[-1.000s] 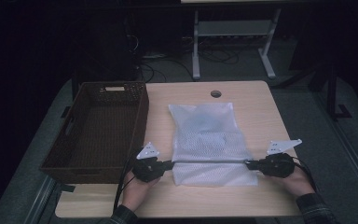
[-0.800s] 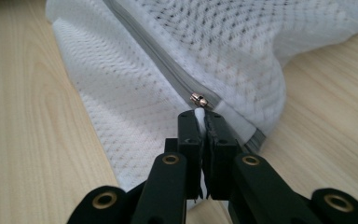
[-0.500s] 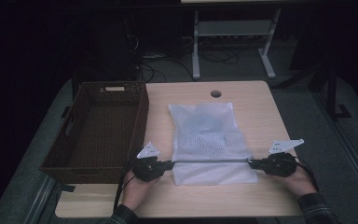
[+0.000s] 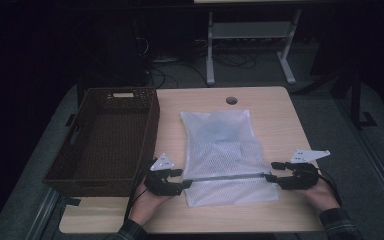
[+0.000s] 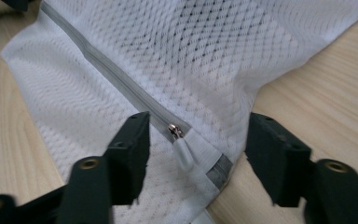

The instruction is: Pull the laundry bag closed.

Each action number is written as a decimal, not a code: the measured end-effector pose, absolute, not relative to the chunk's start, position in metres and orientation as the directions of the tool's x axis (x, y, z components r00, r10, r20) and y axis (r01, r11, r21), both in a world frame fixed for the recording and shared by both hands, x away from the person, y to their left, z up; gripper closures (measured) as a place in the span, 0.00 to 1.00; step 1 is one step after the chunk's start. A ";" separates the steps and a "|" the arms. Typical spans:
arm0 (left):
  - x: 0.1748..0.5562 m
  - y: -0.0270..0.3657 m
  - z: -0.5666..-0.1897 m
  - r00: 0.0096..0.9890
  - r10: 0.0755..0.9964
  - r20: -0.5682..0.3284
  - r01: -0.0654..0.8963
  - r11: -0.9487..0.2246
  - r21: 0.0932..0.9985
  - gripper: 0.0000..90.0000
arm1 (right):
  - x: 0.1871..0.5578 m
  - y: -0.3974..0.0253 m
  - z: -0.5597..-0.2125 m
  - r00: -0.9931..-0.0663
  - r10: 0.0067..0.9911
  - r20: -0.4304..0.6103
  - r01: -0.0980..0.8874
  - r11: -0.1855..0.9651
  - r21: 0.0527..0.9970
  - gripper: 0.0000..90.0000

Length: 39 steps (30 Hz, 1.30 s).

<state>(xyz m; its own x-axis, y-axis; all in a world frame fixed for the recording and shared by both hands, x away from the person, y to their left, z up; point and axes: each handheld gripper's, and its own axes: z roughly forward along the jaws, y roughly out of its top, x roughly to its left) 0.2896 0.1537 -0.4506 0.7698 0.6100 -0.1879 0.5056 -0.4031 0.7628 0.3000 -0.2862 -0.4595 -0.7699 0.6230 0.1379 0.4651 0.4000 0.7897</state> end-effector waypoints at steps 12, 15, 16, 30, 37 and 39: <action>0.277 0.152 -0.439 0.801 0.583 -0.139 0.471 -0.469 0.747 0.16 | 0.285 -0.290 -0.457 -0.754 0.646 0.116 0.465 0.401 0.790 0.16; 0.271 0.151 -0.437 0.807 0.575 -0.130 0.464 -0.483 0.743 0.15 | 0.280 -0.294 -0.456 -0.747 0.656 0.109 0.460 0.392 0.797 0.15; 0.269 0.152 -0.437 0.807 0.575 -0.131 0.465 -0.483 0.742 0.15 | 0.278 -0.295 -0.455 -0.745 0.659 0.105 0.458 0.390 0.799 0.15; 0.241 0.160 -0.441 0.798 0.594 -0.104 0.467 -0.500 0.729 0.04 | 0.247 -0.318 -0.454 -0.697 0.712 0.090 0.461 0.349 0.816 0.09; 0.234 0.163 -0.445 0.790 0.604 -0.100 0.469 -0.493 0.733 0.02 | 0.239 -0.322 -0.458 -0.689 0.719 0.086 0.472 0.355 0.807 0.03; 0.235 0.163 -0.446 0.793 0.602 -0.099 0.470 -0.499 0.728 0.02 | 0.239 -0.322 -0.458 -0.688 0.720 0.088 0.472 0.352 0.808 0.03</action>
<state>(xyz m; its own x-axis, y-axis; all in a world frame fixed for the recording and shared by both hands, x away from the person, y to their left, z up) 0.2351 0.1632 -0.4463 0.7925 0.6017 -0.0989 0.4699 -0.4994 0.7279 0.2386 -0.3223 -0.4581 -0.6879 0.7204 0.0883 0.4724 0.3520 0.8081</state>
